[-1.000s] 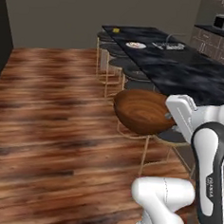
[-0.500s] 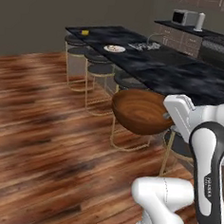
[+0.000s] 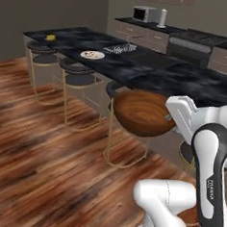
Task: Take the smaller bowl and place it next to the appetizer plate on the dining counter , and place the larger bowl next to the plate with cooked food.
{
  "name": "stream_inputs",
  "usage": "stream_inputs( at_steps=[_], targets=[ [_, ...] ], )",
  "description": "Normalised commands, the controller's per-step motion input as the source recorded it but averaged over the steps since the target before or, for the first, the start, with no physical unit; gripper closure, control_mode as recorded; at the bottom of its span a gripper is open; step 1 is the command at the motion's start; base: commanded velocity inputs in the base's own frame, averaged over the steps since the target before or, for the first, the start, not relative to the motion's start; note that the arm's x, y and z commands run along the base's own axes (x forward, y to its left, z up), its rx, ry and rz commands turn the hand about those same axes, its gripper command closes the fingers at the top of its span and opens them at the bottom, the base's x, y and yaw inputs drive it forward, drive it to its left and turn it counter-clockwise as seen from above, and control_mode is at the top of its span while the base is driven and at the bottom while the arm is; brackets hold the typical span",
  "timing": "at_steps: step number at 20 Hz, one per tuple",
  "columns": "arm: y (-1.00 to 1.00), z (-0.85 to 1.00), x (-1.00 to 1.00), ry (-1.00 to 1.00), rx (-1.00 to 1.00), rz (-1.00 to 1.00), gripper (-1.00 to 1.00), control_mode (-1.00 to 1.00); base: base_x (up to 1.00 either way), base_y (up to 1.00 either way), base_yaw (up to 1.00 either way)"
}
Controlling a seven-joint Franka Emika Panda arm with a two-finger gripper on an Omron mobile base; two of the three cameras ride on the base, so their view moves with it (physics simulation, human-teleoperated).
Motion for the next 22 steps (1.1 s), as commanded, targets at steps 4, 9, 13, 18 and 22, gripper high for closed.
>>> stream_inputs(
  at_steps=[4, 9, 13, 18, 22],
  targets=[
    [0.0, 0.0, 0.0, 0.0, 0.0, 0.0, 1.0, 1.0, 1.0, 0.95, -0.48],
    [0.0, 0.0, 0.0, 0.0, 0.0, 0.0, 1.0, 1.0, 1.0, 0.85, -0.42],
    [0.0, 0.0, 0.0, 0.0, 0.0, 0.0, 1.0, 1.0, 1.0, 0.89, -0.37],
    [0.0, 0.0, 0.0, 0.0, 0.0, 0.0, 1.0, 1.0, 0.91, 0.84, -0.34],
    [0.0, 0.0, 0.0, 0.0, 0.0, 0.0, 1.0, 1.0, 0.87, 0.83, -0.35]
  ],
)
